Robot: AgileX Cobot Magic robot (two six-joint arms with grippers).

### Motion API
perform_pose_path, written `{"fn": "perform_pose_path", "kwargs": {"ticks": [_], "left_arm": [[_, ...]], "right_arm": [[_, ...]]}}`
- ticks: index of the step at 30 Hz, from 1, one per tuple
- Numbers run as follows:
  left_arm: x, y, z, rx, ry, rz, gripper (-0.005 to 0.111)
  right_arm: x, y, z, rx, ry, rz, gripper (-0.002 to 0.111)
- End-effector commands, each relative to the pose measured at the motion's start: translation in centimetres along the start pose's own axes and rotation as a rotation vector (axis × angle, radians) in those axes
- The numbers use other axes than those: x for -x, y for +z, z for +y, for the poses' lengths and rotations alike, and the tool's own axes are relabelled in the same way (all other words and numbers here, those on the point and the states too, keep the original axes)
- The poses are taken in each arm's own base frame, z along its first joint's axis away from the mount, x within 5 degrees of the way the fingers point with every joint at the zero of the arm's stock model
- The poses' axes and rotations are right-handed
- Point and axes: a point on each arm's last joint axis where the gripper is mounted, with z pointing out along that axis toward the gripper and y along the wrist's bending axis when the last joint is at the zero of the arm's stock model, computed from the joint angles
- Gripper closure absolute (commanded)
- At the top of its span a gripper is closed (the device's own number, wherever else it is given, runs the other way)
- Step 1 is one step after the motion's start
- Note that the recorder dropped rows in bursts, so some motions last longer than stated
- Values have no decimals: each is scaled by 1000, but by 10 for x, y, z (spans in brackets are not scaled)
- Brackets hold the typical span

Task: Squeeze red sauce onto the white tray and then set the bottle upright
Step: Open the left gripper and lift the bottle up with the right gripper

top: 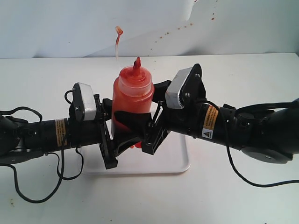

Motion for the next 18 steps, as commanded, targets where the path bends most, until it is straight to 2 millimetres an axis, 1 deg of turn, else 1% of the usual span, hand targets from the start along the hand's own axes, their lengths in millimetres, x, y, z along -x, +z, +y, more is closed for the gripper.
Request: {"fn": "perform_pose_path", "kwargs": {"ticks": [1, 4, 5, 7, 8, 10, 12, 18], "left_arm": [[9, 1, 7, 59, -16, -65, 98], [9, 1, 7, 59, -16, -65, 83], [9, 1, 7, 61, -17, -65, 76], [9, 1, 8, 63, -18, -66, 58], [9, 1, 8, 63, -18, -66, 43], [9, 1, 8, 63, -20, -66, 19], [9, 1, 8, 65, -21, -66, 2], [9, 1, 9, 73, -29, -68, 3]], "right_arm": [[4, 1, -2, -20, 11, -24, 108], [4, 0, -2, -22, 12, -25, 108], [4, 0, -2, -22, 12, -25, 108], [4, 0, -3, -26, 15, -26, 108], [4, 0, -3, -26, 15, -26, 108], [4, 0, -3, -28, 17, -27, 108], [4, 0, -3, -33, 20, -29, 108], [5, 0, -4, -47, 27, -35, 108]]}}
